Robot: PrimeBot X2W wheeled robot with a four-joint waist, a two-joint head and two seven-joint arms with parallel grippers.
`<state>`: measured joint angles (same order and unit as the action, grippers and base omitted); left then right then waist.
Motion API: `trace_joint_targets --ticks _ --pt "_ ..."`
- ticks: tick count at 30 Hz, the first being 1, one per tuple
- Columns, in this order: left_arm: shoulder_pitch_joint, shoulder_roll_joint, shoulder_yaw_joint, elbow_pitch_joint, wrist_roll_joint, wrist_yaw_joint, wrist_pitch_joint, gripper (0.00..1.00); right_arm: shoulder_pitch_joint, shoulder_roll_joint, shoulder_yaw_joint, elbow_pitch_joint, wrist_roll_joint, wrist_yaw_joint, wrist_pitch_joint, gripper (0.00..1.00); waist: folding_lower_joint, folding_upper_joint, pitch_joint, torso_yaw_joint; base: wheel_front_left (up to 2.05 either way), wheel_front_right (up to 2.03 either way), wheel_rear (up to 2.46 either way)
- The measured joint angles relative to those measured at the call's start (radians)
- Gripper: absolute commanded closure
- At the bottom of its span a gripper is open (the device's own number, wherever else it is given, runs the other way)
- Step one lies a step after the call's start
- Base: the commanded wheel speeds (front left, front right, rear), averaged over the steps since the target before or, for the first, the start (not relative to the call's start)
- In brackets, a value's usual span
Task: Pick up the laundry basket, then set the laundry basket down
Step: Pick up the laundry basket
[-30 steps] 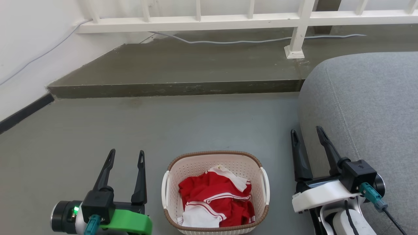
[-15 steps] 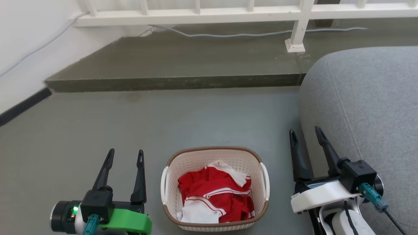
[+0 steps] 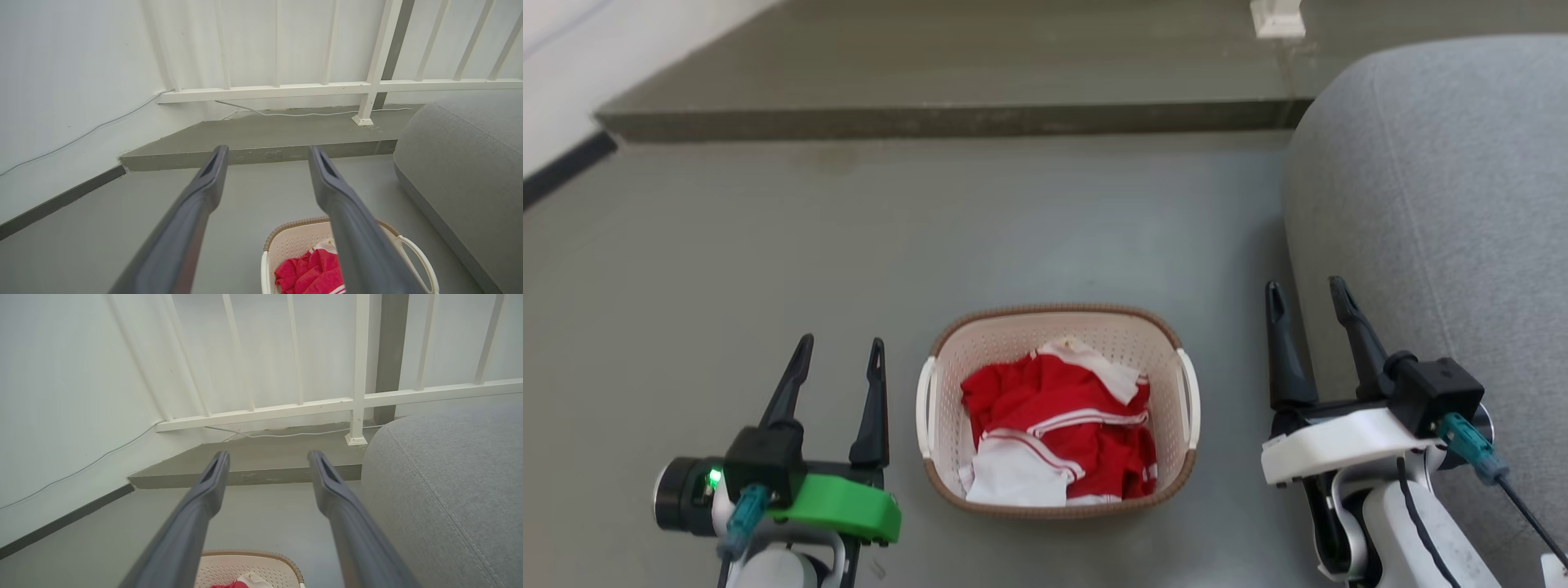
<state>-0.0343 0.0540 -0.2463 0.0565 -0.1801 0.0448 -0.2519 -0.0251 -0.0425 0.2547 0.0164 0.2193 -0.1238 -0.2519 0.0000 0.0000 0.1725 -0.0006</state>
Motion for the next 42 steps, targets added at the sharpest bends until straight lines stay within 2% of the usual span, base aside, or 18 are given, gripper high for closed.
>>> trace_joint_targets --ticks 13,19,27,42 --pt "-0.204 -0.005 -0.002 0.217 -0.002 -0.03 0.002 0.0 -0.159 -0.003 -0.028 0.213 0.01 0.026 0.0 0.0 0.0 0.0 0.177 0.01 0.0 0.0 0.0" --pt "-0.299 -0.01 0.002 0.355 -0.038 -0.04 0.016 0.0 -0.264 -0.006 -0.053 0.335 0.021 0.027 0.0 0.0 0.0001 0.0 0.276 0.018 0.0 0.0 0.0" --pt "-0.423 -0.016 -0.008 0.471 -0.047 -0.054 0.031 0.0 -0.388 -0.01 -0.056 0.459 0.038 0.035 0.002 0.0 0.0001 0.0 0.389 0.025 0.0 0.0 0.0" --pt "-0.639 -0.028 -0.038 0.611 -0.047 -0.074 0.032 0.0 -0.589 -0.018 -0.016 0.594 0.093 0.043 0.006 0.0 0.0002 0.0 0.603 0.025 0.0 0.0 0.0"
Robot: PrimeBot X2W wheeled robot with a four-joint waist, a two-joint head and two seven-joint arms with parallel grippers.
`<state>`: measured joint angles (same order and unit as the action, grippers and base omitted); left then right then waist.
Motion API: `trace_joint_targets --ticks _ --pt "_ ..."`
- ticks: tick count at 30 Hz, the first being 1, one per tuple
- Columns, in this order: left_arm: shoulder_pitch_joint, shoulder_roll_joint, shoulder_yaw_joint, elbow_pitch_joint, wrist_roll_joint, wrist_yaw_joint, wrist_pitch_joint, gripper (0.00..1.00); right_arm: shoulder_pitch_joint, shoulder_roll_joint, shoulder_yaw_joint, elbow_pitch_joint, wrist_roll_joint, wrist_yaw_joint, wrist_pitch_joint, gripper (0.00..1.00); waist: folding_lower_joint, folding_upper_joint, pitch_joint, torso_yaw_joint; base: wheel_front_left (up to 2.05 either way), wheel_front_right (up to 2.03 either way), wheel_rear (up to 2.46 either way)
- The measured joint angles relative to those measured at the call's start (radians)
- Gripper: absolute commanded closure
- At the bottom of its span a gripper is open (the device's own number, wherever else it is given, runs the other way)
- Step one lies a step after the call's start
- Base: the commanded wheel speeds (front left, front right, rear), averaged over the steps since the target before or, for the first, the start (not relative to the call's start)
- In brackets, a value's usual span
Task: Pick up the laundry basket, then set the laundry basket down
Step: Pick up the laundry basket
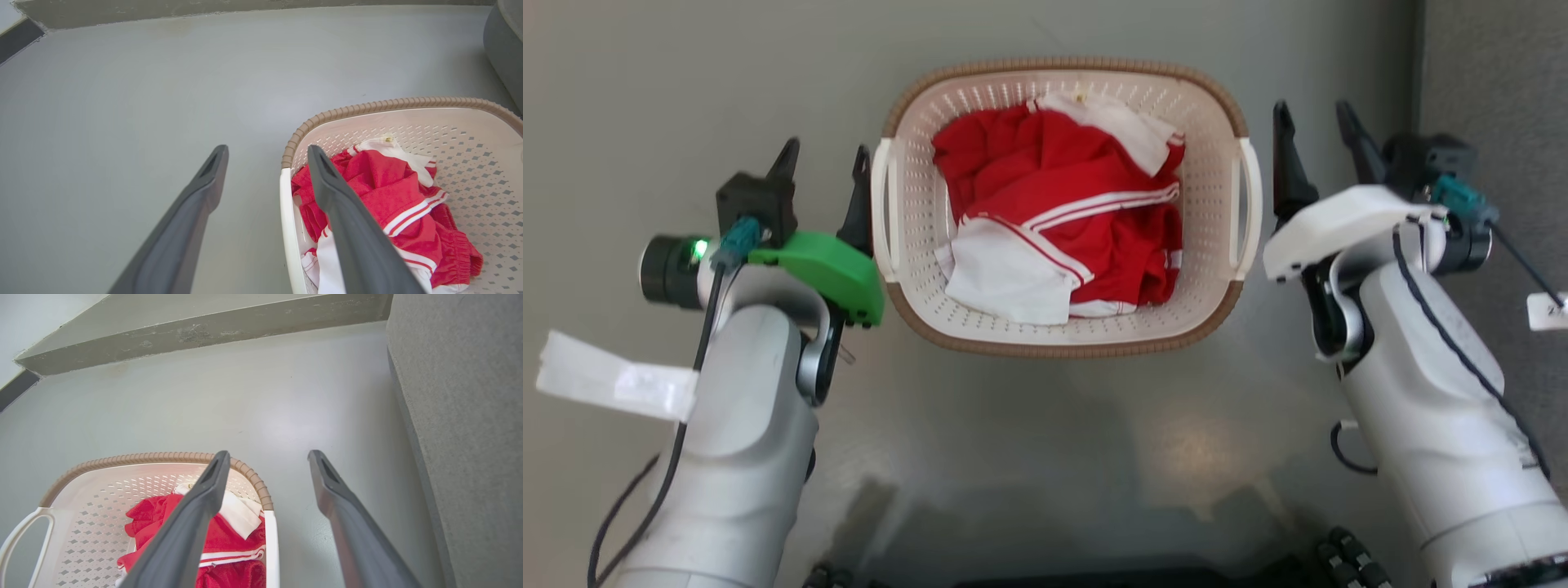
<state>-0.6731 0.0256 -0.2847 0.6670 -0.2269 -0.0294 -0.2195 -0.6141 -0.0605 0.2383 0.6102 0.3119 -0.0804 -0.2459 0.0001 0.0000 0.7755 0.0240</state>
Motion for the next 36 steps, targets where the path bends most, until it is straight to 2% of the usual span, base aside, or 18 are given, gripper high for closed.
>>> trace_joint_targets --ticks 16,25,36 --pt "-0.122 -0.004 -0.056 0.12 -0.008 -0.028 -0.012 0.0 -0.133 -0.003 0.033 0.112 0.029 0.01 -0.005 0.0 -0.0001 0.0 0.168 0.004 0.0 0.0 0.0" --pt "-0.145 -0.005 -0.105 0.194 -0.052 -0.049 -0.019 0.0 -0.157 -0.004 0.086 0.184 0.066 0.027 -0.006 0.0 0.0 0.0 0.195 0.008 0.0 0.0 0.0" --pt "-0.175 -0.006 -0.143 0.276 -0.084 -0.059 -0.019 0.0 -0.159 -0.004 0.125 0.276 0.13 0.026 -0.006 0.0 -0.0001 0.0 0.209 0.008 0.0 0.0 0.0"
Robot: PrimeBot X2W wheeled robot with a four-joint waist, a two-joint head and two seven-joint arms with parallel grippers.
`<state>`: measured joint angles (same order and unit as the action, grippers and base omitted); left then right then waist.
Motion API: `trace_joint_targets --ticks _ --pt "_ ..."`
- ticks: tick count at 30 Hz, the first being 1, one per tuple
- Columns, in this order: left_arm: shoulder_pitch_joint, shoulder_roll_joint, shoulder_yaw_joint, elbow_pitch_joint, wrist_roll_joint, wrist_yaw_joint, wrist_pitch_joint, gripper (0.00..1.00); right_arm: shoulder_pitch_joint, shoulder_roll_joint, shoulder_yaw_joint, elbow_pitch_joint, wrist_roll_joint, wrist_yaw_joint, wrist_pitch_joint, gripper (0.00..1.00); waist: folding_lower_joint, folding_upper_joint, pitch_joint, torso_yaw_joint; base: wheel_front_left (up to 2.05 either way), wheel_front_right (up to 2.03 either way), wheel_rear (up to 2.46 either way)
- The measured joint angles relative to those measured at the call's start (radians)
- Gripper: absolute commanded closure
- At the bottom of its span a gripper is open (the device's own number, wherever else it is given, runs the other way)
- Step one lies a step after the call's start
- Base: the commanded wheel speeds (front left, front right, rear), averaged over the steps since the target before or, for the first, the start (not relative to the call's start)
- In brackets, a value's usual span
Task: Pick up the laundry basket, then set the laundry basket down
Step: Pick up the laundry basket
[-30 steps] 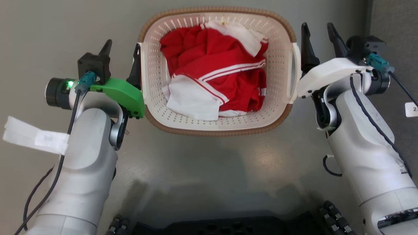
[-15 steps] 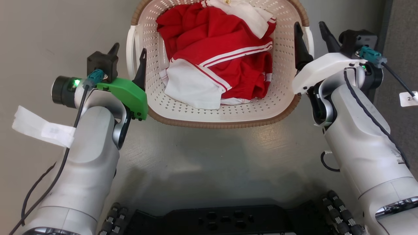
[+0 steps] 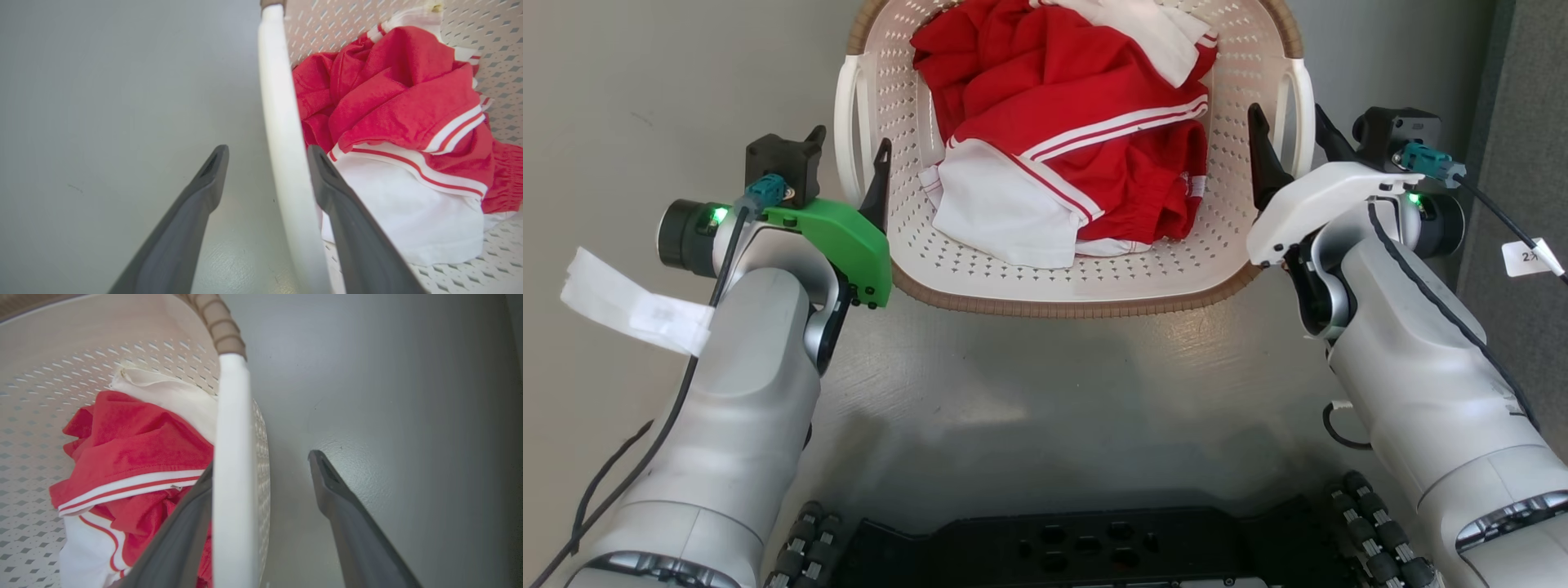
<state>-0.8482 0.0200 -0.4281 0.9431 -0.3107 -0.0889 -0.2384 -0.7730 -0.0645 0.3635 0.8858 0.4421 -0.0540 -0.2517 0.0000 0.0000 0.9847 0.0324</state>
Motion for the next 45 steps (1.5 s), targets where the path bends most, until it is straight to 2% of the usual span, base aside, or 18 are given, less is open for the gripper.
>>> trace_joint_targets --ticks 7,11,13,15,17,19,20,21,22,23,24,27,45 --pt "-0.025 0.0 -0.029 0.04 -0.025 0.0 0.0 0.0 -0.033 0.0 0.027 0.026 0.033 0.0 0.0 0.0 0.0 0.0 0.004 -0.001 0.0 0.0 0.0" --pt "-0.038 0.0 -0.047 0.061 -0.029 0.0 0.0 0.0 -0.045 0.0 0.046 0.041 0.051 -0.001 0.0 0.13 0.0 0.0 0.005 -0.004 0.0 0.0 0.0" --pt "-0.042 0.0 -0.056 0.072 -0.032 -0.003 0.0 0.0 -0.049 0.0 0.056 0.047 0.055 -0.002 0.0 0.15 0.0 0.0 0.005 -0.006 0.0 0.0 0.0" --pt "-0.046 0.0 -0.061 0.08 -0.041 -0.003 0.0 0.0 -0.056 0.0 0.064 0.053 0.062 -0.002 0.0 0.29 0.0 0.0 0.006 -0.007 0.0 0.0 0.0" --pt "-0.052 0.0 -0.07 0.087 -0.044 -0.005 0.004 0.0 -0.062 0.0 0.071 0.055 0.068 -0.002 0.0 0.49 0.0 0.0 0.006 -0.009 0.0 0.0 0.0" --pt "-0.056 0.0 -0.082 0.095 -0.048 -0.008 0.015 0.0 -0.064 0.0 0.081 0.059 0.076 -0.002 0.0 0.58 0.0 0.0 0.005 -0.01 0.0 0.0 0.0" --pt "-0.056 -0.001 -0.089 0.105 -0.051 -0.009 0.022 0.05 -0.064 0.0 0.087 0.06 0.083 -0.002 0.0 0.67 0.0 0.0 0.005 -0.011 0.0 0.0 0.0" --pt "-0.055 -0.001 -0.093 0.114 -0.053 -0.009 0.029 0.2 -0.065 0.001 0.094 0.062 0.09 -0.002 0.0 0.75 0.0 0.0 0.005 -0.011 0.0 0.0 0.0" --pt "-0.055 0.0 -0.097 0.12 -0.053 -0.009 0.036 0.56 -0.066 0.002 0.101 0.065 0.095 -0.002 0.0 0.89 0.0 0.0 0.005 -0.012 0.0 0.0 0.0" --pt "-0.055 -0.001 -0.103 0.123 -0.053 -0.009 0.04 0.83 -0.068 0.002 0.106 0.069 0.098 -0.004 0.0 1.0 0.0 0.0 0.004 -0.013 0.0 0.0 0.0" --pt "-0.055 -0.002 -0.111 0.123 -0.053 -0.009 0.044 1.0 -0.069 0.003 0.112 0.073 0.099 -0.008 0.0 1.0 0.0 0.0 0.003 -0.013 0.0 0.0 0.0" --pt "-0.056 -0.018 -0.122 0.131 -0.062 -0.009 0.049 1.0 -0.071 0.007 0.129 0.084 0.114 -0.009 0.0 1.0 0.0 0.0 0.0 -0.015 0.0 0.0 0.0" --pt "-0.042 -0.018 -0.162 0.171 -0.133 0.003 0.054 1.0 -0.062 0.018 0.202 0.153 0.18 -0.011 0.0 1.0 0.0 0.0 -0.087 -0.018 0.0 0.0 0.0"
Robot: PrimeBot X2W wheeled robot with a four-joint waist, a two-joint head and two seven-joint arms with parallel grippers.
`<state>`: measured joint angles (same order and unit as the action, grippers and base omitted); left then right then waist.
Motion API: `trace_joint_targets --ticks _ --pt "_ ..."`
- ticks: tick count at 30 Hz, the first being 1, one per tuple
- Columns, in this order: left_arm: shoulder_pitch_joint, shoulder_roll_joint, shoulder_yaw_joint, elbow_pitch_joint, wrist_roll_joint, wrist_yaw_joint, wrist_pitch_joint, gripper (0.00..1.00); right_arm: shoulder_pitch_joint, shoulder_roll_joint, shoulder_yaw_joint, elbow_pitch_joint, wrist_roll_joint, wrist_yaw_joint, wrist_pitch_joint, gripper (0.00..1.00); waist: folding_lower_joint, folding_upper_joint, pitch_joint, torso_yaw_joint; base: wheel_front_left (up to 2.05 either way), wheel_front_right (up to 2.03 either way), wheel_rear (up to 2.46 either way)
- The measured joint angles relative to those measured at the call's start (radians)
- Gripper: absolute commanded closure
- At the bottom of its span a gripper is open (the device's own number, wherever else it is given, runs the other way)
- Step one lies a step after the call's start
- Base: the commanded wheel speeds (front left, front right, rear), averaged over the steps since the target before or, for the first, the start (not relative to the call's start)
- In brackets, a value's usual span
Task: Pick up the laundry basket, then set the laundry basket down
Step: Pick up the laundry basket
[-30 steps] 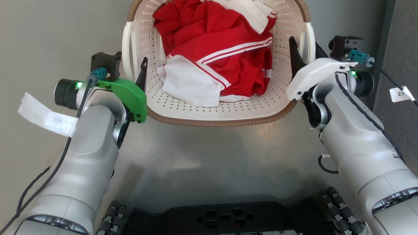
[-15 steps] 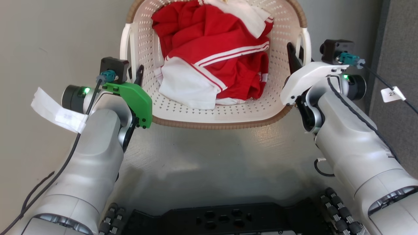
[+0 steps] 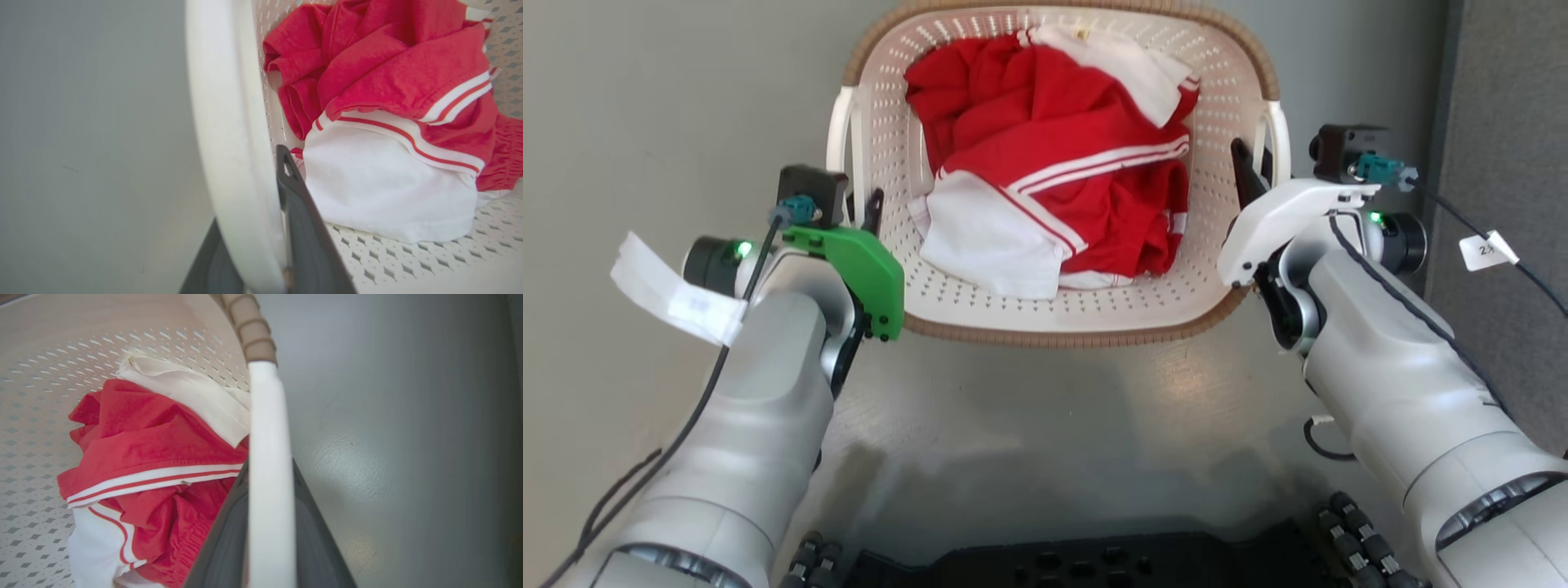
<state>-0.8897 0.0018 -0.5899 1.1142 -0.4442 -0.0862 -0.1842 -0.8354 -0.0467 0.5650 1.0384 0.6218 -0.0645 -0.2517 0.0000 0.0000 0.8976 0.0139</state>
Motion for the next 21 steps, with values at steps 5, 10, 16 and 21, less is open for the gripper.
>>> trace_joint_targets --ticks 5,10,16,21 --pt "0.04 -0.002 -0.012 0.011 -0.03 0.007 0.0 1.0 0.02 0.006 0.025 0.023 0.014 0.0 0.0 1.0 0.0 0.0 -0.044 -0.001 0.0 0.0 0.0" --pt "0.077 -0.004 -0.025 0.022 -0.045 0.008 0.0 1.0 0.047 0.008 0.047 0.039 0.04 0.0 0.007 1.0 0.0 0.0 -0.099 -0.002 0.0 0.0 0.0" --pt "0.119 -0.008 -0.032 0.038 -0.072 0.008 0.014 1.0 0.076 0.014 0.067 0.056 0.06 0.002 0.031 1.0 0.0 0.0 -0.162 -0.003 0.0 0.0 0.0" --pt "0.168 -0.012 -0.047 0.046 -0.099 0.008 0.042 1.0 0.117 0.016 0.094 0.071 0.083 0.003 0.07 1.0 0.0 0.0 -0.229 -0.003 0.0 0.0 0.0"
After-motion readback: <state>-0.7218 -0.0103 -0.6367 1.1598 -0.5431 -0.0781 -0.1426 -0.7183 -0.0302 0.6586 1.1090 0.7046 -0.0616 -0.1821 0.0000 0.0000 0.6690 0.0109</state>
